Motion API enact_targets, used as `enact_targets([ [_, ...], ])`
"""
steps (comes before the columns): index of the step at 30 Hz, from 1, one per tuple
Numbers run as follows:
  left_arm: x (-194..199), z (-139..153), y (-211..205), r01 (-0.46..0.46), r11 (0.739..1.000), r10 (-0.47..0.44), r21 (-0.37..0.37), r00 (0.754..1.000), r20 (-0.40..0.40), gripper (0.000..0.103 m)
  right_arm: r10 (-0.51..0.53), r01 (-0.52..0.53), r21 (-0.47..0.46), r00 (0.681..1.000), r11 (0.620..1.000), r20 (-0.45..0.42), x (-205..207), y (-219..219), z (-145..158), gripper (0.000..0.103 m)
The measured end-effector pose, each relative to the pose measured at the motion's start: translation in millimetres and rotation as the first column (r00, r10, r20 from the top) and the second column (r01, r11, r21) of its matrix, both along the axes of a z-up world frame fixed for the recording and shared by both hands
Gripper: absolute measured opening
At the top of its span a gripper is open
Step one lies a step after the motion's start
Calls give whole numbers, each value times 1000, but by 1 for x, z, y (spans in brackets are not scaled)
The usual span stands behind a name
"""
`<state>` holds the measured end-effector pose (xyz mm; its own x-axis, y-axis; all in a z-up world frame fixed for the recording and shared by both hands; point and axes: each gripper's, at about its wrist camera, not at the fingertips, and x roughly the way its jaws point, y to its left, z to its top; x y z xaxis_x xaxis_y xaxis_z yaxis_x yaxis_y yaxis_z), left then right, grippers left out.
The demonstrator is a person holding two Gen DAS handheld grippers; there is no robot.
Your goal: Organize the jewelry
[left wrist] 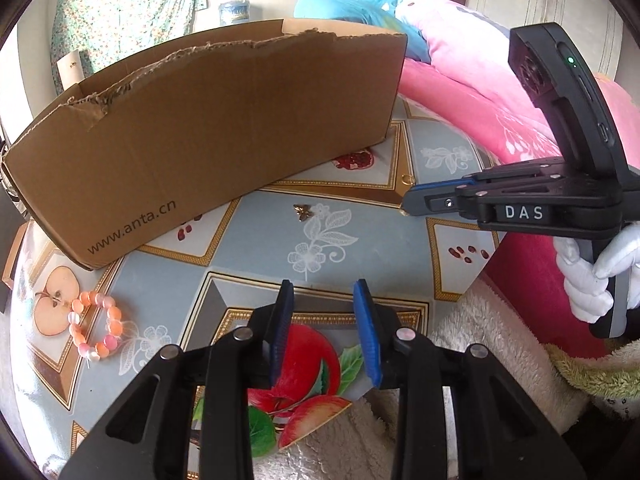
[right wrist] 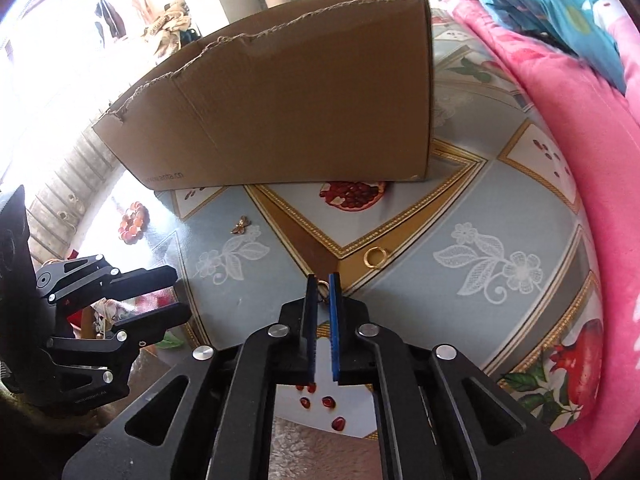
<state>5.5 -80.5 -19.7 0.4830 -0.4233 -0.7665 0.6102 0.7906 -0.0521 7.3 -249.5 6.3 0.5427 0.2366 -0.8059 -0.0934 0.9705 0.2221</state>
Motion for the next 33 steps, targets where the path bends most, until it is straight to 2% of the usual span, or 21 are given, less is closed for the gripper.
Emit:
enact_targets([
  [13,-2,-1,11,-37,999,37,9,999,5,30,195,-194,124,981,973,2,24,65,-5,4],
  [18,-1,0,9,-33,999,33,3,999,17,30,136,-140,161,990,977,35,17,42,5,6],
  [25,4,0,-4,-23,1000,23,14,1000,18,30,5,-7,205,1000,979,10,0,-3,6,6],
  [33,6,0,-9,-30,999,29,27,999,32,28,-20,20,228,1000,973,-2,-4,-16,3,6],
])
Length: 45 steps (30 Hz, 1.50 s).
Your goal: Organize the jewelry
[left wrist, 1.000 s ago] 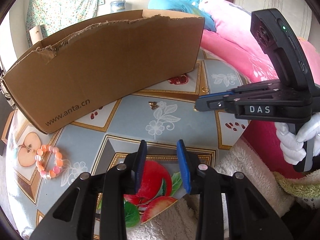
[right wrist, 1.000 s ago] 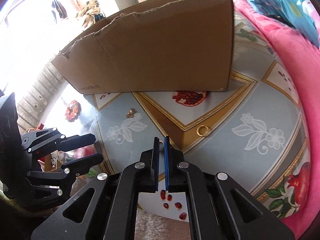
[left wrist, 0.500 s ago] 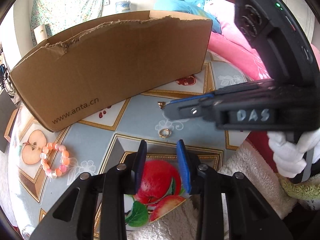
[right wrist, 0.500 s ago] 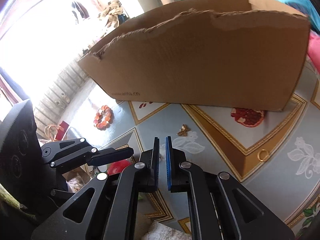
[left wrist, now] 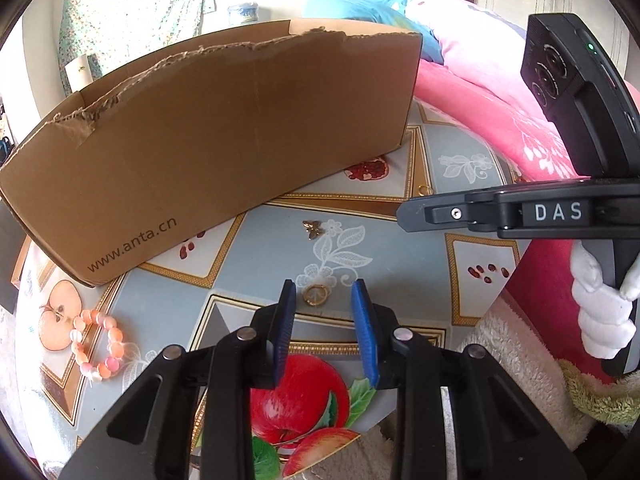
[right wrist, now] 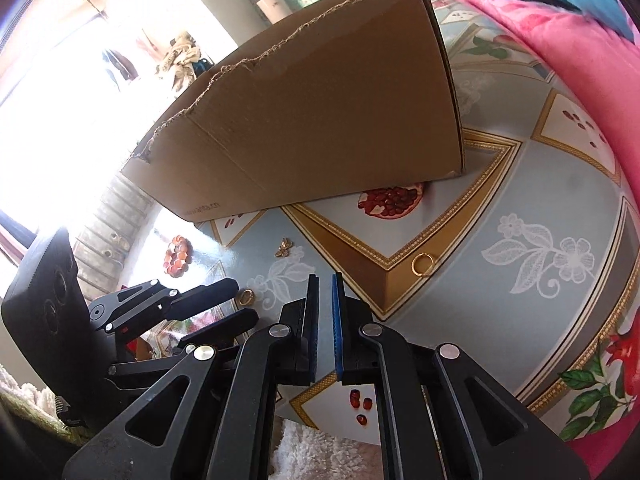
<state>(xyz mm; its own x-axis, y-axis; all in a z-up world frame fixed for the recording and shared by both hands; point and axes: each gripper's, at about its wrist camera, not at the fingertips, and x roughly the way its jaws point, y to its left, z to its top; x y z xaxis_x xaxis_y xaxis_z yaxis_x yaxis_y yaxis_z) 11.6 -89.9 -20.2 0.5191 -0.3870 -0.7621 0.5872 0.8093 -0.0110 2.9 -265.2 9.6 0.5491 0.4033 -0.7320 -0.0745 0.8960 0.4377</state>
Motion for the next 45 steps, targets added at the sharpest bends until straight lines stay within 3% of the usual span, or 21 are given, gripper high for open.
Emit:
enact_targets([
  [15,5,-1,-7,53,993,-55,-101,998,-18,28,-3,3,8,1000,1000,-12,4,0,-4,6],
  [24,1,1,-11,9,1000,-9,-1,1000,15,28,-18,18,3,1000,1000,-5,5,1,-4,6],
  [28,2,1,-12,-31,1000,30,8,999,12,27,-26,26,-13,1000,1000,-2,5,1,-5,6],
  [34,8,1,-14,-88,996,88,19,996,3,16,-45,45,-12,999,999,-1,4,-1,-6,6],
  [45,11,0,-16,-89,996,89,18,996,10,10,-62,62,-34,998,997,11,2,-5,-3,6],
])
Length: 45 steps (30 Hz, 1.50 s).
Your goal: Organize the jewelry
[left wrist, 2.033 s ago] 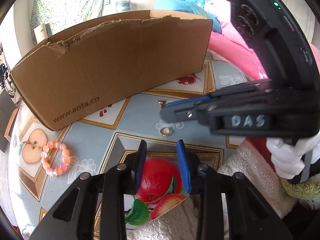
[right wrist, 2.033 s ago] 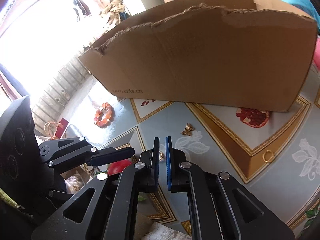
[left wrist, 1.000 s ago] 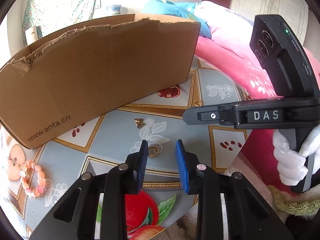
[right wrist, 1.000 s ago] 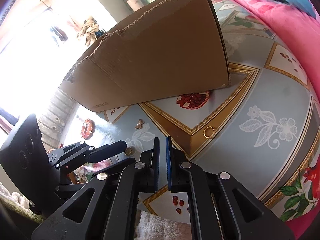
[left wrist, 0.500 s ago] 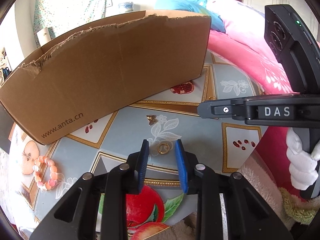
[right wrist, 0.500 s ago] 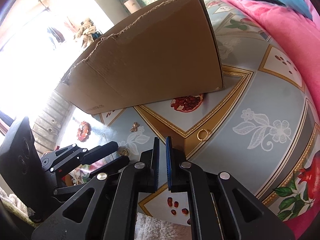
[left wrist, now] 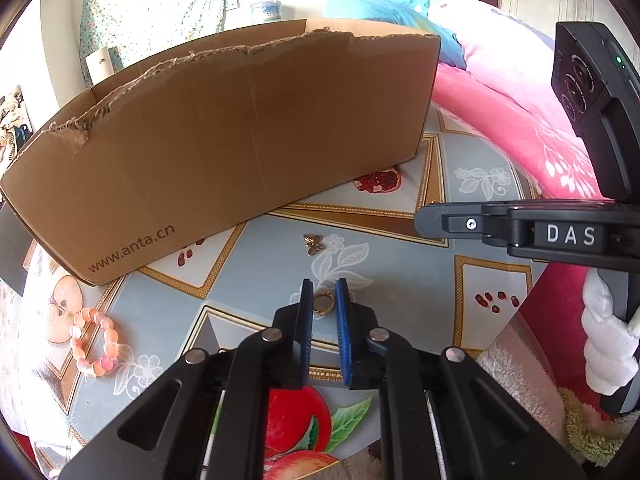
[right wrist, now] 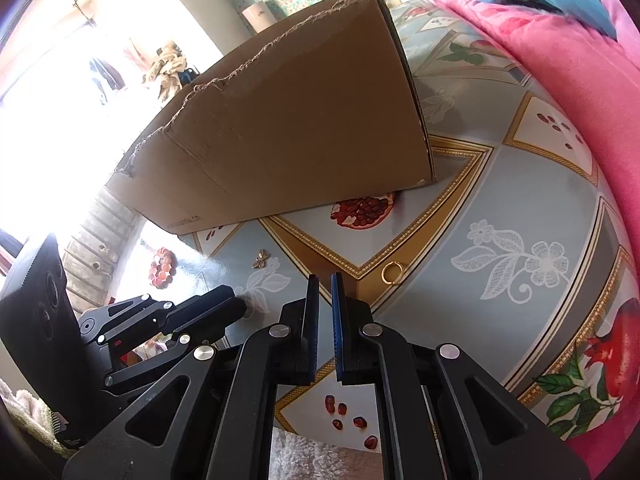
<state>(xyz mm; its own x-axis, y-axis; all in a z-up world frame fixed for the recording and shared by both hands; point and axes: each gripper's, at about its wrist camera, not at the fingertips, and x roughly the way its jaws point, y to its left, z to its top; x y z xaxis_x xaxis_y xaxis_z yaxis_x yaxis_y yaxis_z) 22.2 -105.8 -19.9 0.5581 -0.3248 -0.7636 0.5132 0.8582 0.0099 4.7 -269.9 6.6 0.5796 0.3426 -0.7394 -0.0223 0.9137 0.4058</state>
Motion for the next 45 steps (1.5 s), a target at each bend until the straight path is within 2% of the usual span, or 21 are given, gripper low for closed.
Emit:
enact_targets([
  [9,-2,1,8,2,1000,-2,-22,1000,-6,10,-34,35,-76,999,997,20,-1,-10,5,8],
  [13,-2,2,11,3,999,-3,-33,1000,-13,10,-31,34,-145,999,989,21,-1,-8,3,14],
  [17,-2,2,11,3,999,-3,-37,1000,-14,10,-16,22,-213,999,977,30,1,-1,2,14],
  [22,-3,3,11,3,999,-4,-36,1000,-13,10,33,-16,-319,998,948,49,3,9,0,14],
  [28,-4,4,10,12,999,-12,-30,1000,-5,10,120,-78,-452,991,889,65,5,18,-2,14],
  [35,-5,3,7,18,1000,-18,-19,1000,-5,10,169,-123,-468,984,875,56,9,14,-2,14],
  [38,-4,3,7,18,1000,-18,-15,1000,-5,10,172,-129,-454,983,881,55,8,16,-1,15],
  [41,-4,3,7,14,1000,-14,-13,1000,-6,10,166,-137,-386,985,912,42,10,13,0,15],
  [45,-4,3,7,8,1000,-8,-12,1000,-7,10,172,-159,-247,985,956,29,8,10,2,15],
])
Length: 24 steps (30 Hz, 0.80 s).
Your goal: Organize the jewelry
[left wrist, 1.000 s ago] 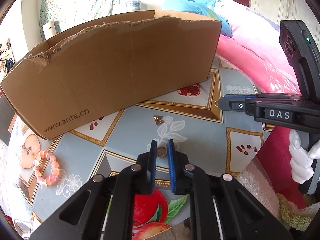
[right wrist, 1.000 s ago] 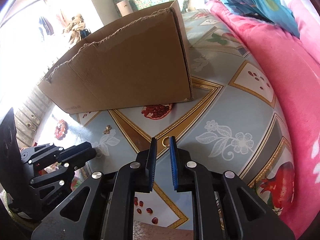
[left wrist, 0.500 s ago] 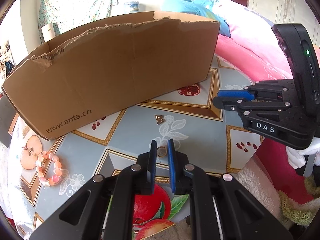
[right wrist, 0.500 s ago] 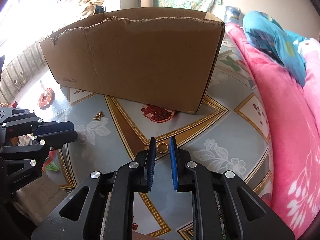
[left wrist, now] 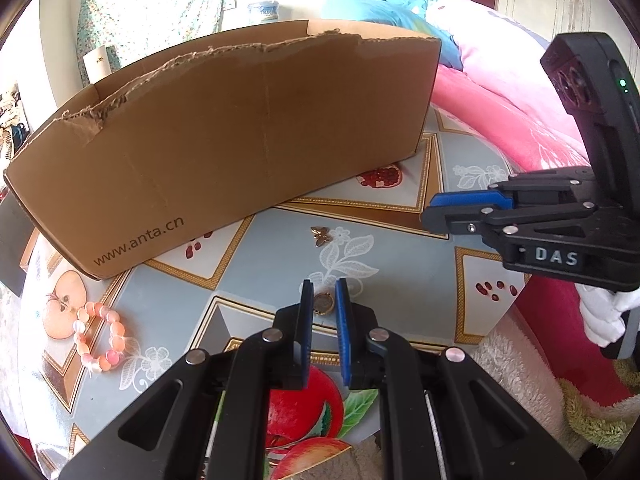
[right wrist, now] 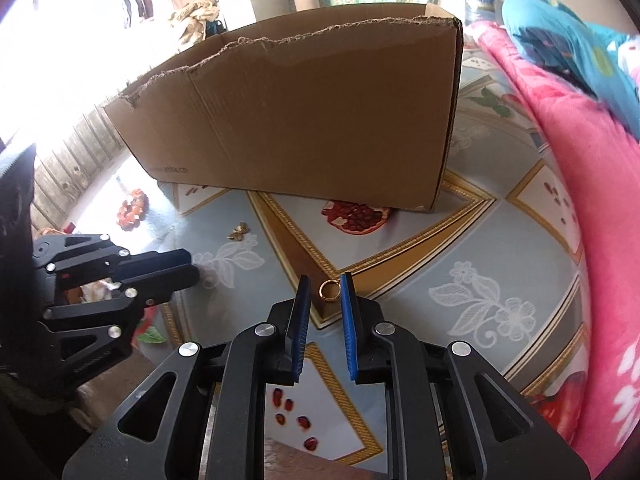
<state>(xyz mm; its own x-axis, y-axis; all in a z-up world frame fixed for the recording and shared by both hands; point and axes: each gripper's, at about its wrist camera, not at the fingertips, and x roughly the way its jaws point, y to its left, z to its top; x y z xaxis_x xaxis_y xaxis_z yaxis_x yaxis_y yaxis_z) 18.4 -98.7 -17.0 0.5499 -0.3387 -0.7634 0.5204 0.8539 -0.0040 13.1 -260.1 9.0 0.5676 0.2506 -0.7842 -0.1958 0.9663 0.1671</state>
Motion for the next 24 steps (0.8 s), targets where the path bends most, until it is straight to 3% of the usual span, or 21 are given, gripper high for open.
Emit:
enact_targets([
  [6,0,0,0,0,1000,0,1,1000,1,10,-17,17,-33,1000,999,16,-2,0,5,17],
  [11,-1,0,0,-5,1000,5,-2,1000,-1,10,5,-4,-62,1000,998,16,-2,7,5,25],
  [17,-1,0,0,-4,1000,4,0,1000,0,10,62,-56,-145,998,988,34,-2,16,-1,25],
  [24,-1,0,0,-5,1000,5,-1,1000,0,10,81,-72,-166,996,983,46,-1,20,-4,24],
])
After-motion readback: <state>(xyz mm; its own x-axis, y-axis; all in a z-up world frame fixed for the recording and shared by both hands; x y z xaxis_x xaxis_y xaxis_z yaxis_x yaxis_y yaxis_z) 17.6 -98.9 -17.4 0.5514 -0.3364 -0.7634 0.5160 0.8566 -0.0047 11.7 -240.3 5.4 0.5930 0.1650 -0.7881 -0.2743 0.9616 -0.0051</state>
